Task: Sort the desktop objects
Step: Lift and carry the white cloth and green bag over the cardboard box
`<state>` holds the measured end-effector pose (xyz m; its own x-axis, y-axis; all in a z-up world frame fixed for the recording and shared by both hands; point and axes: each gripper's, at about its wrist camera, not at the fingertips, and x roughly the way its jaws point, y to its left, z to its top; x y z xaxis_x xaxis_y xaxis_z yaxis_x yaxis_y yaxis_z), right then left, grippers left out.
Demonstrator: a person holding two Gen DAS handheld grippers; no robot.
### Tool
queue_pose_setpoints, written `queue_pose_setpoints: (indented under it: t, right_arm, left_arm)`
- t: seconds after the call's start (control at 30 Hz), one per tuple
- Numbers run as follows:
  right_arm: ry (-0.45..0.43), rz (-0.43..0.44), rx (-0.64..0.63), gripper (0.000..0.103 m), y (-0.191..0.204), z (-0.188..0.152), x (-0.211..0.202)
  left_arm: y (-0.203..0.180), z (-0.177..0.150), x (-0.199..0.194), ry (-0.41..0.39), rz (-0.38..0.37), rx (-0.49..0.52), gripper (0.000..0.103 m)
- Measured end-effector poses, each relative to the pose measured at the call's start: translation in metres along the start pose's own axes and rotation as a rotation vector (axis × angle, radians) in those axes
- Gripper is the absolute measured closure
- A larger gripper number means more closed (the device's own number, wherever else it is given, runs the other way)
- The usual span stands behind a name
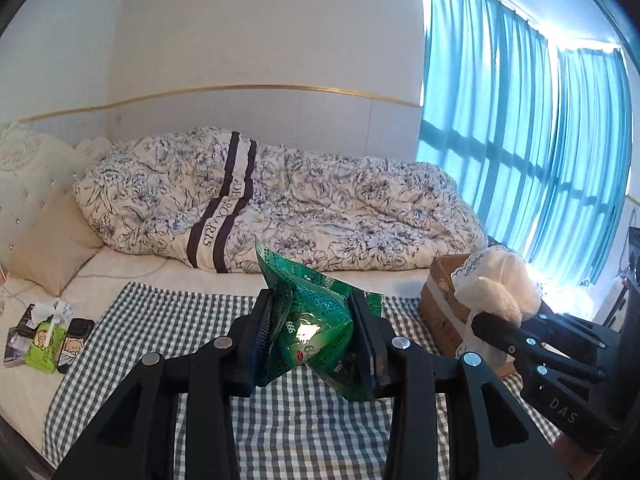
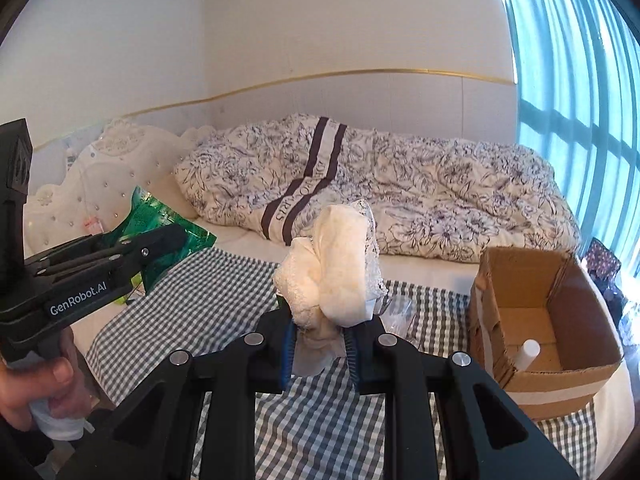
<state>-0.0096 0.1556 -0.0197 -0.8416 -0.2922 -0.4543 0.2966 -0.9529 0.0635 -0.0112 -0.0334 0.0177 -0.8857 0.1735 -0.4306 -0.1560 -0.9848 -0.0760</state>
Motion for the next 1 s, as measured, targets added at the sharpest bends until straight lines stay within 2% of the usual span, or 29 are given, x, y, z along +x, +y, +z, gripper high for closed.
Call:
queue_pose_setpoints:
  t: [0.23, 0.6, 1.0]
  right_arm:
    - [-0.024, -0.027, 0.002, 0.083, -0.01, 0.002, -0.014]
    - [-0.047, -0.076, 0.015, 0.083, -0.042, 0.006, -0.031]
    - [-0.067, -0.177, 0.048, 0.083, -0.104, 0.011, -0.058]
  left_arm:
    - [-0.014, 0.002, -0.007, -0.021, -0.013, 0.008, 0.065]
    - [-0.041, 0.008, 0.004, -0.021, -0.038, 0.011, 0.065]
    - [-0.091, 0.017, 0.021, -0.031, -0.102, 0.032, 0.065]
